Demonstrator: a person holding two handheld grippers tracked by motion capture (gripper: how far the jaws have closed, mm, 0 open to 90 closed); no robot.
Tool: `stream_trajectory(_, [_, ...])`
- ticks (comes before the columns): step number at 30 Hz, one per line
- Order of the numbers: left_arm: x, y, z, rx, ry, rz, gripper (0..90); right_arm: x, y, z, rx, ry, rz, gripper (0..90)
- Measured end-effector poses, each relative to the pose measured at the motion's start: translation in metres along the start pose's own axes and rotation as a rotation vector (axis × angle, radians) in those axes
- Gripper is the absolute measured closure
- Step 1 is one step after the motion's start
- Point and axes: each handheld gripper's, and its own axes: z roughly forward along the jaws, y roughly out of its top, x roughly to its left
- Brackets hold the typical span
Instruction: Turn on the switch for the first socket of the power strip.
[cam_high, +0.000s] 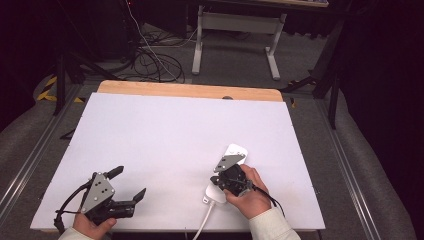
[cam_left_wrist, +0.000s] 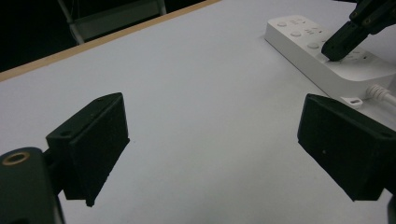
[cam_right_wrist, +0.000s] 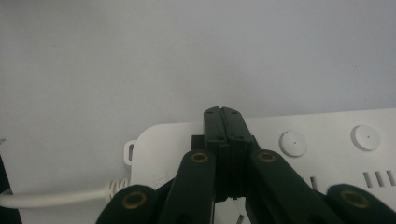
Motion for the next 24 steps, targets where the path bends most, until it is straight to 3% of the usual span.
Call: stream_trajectory(24, [-0.0007, 0.0, 0.0001, 0.0, 0.002, -0.004, 9.4, -0.0044, -0.0048, 0.0011, -0.014, 0.032, 0.032, 90.0])
